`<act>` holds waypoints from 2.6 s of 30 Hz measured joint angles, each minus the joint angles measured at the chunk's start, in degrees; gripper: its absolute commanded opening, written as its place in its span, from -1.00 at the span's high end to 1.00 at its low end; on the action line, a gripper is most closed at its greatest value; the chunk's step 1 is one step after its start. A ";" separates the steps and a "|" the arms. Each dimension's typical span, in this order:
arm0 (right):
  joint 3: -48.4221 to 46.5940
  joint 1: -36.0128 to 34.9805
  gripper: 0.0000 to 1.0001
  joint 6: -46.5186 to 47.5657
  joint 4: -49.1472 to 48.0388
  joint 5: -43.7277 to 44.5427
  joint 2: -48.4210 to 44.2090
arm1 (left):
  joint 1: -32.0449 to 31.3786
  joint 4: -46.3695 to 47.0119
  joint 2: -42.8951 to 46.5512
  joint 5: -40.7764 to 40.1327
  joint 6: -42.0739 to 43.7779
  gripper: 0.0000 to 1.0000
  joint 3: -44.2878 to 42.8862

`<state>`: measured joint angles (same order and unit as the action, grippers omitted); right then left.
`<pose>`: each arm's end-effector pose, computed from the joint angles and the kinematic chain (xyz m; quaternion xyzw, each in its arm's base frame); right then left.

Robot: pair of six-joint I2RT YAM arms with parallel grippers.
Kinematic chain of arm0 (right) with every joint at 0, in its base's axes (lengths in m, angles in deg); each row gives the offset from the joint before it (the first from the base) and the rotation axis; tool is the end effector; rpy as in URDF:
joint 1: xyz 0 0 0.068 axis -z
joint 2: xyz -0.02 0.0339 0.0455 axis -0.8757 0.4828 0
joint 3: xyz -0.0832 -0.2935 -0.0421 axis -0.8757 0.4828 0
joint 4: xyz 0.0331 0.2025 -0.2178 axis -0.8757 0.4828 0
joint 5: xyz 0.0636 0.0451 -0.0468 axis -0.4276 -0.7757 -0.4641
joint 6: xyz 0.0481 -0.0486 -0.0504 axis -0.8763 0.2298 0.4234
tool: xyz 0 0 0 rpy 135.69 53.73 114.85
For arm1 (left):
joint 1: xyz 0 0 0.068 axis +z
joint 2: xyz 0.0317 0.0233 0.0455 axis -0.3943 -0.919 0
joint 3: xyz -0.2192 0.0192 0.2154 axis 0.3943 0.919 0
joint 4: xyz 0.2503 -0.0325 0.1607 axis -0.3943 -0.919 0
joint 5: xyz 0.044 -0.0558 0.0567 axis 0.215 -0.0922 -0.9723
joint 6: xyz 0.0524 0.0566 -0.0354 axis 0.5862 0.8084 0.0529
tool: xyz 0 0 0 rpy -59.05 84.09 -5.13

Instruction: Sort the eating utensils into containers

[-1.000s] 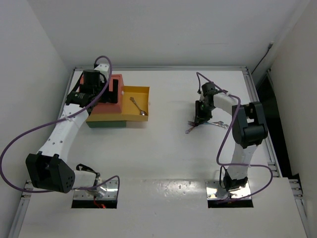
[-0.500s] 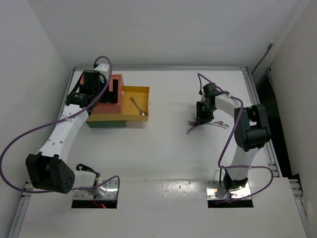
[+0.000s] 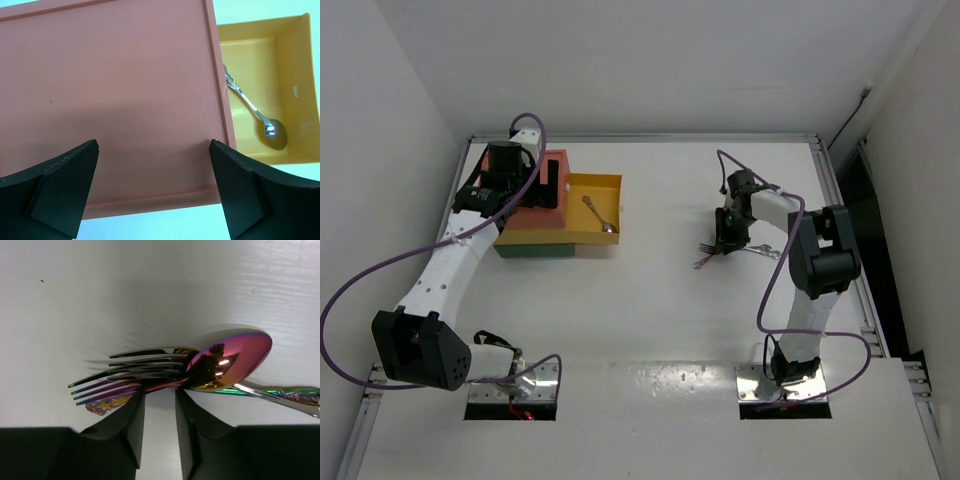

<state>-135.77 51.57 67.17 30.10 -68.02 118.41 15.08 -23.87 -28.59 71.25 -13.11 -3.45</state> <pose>0.4049 0.0767 0.1015 0.0754 0.9871 0.0872 0.1115 0.3459 -0.0420 0.3590 0.0017 0.8881 -0.0086 0.4595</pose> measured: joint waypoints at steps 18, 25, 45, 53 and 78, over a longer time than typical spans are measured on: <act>0.00 0.04 0.21 -0.85 -0.59 -3.85 0.17 | 0.00 0.09 0.00 0.00 0.00 -0.99 0.00; 0.22 0.09 0.24 -1.97 -1.05 -6.19 0.07 | 0.00 0.13 -0.02 0.04 0.00 -0.99 0.02; 0.70 0.04 0.24 -3.63 -2.43 -3.72 0.00 | 0.00 1.14 -0.07 0.07 0.00 -0.99 0.48; -0.20 -0.20 0.24 -3.63 -1.95 -2.51 0.66 | 0.20 1.86 -0.07 0.11 -0.02 -0.99 0.72; 1.07 -2.80 0.68 -1.07 -7.08 0.35 0.00 | 0.37 3.23 -0.04 0.28 0.00 -0.99 1.42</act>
<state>-134.70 48.77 66.10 23.02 -67.67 118.41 15.45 -20.63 -28.64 71.54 -13.11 -2.03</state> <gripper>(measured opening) 0.172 0.995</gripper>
